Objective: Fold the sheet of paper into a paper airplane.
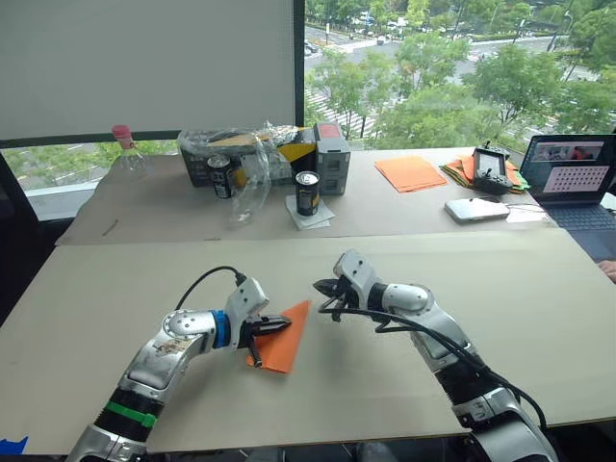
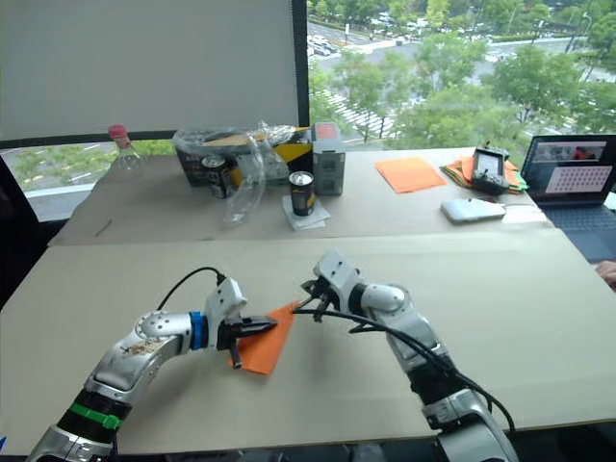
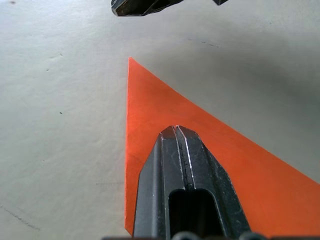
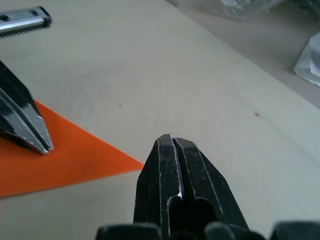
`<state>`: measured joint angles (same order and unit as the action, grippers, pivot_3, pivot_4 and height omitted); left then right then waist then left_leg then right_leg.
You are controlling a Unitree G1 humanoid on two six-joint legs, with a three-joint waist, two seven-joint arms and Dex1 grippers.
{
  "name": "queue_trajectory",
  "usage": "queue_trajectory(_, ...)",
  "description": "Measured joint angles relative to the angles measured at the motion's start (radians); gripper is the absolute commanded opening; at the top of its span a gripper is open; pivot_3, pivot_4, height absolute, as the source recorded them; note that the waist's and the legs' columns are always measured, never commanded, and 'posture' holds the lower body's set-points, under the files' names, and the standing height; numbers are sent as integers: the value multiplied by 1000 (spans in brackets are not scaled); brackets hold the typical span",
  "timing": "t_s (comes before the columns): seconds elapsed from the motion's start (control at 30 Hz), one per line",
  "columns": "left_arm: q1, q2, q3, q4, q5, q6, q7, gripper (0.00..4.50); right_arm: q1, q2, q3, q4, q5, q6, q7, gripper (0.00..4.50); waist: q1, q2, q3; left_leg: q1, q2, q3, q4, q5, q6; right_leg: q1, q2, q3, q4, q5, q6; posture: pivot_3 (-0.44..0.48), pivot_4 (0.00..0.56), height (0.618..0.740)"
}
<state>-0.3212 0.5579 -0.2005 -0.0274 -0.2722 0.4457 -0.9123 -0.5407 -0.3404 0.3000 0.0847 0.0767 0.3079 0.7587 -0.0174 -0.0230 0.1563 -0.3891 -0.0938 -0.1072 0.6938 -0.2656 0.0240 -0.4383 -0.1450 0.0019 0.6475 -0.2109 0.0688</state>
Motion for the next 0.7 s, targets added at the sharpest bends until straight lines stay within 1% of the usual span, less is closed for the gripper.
queue_trajectory(0.13, -1, 0, -11, 9, 33, -49, -2, 16, 26, -11, 45, -28, -27, -11, 30, 0, 2, 0, 0, 0, 0, 0, 0, 0, 0, 0, 0, 0, 0, 0, 0, 0, 150, 695)
queue_trajectory(0.23, -1, -1, -13, 14, 38, -60, -3, 16, 43, 7, 64, 1, -47, -15, 25, 0, 2, 0, 0, 0, 0, 0, 0, 0, 0, 0, 0, 0, 0, 0, 0, 0, 150, 695)
queue_trajectory(0.47, -1, -1, -12, 20, 39, -69, -4, 16, 33, 15, 80, 61, -74, -61, 41, 0, 2, 0, 0, 1, 0, 0, 0, 0, 0, 1, 0, 0, 0, 0, 0, 0, 150, 695)
queue_trajectory(0.57, -2, -2, -12, 20, 39, -69, -6, 16, 46, 11, 91, 45, -74, -66, 70, 0, 2, 0, 0, 1, 0, 0, 0, 0, 0, 1, 0, 0, 0, 0, 0, 0, 150, 695)
queue_trajectory(0.7, -5, -11, -12, 27, 39, -67, -5, 16, 96, -6, 112, -22, -76, -66, 92, 0, 2, 0, 0, 2, 0, 0, 0, 0, 0, 2, 0, 0, 0, 0, 0, 0, 150, 695)
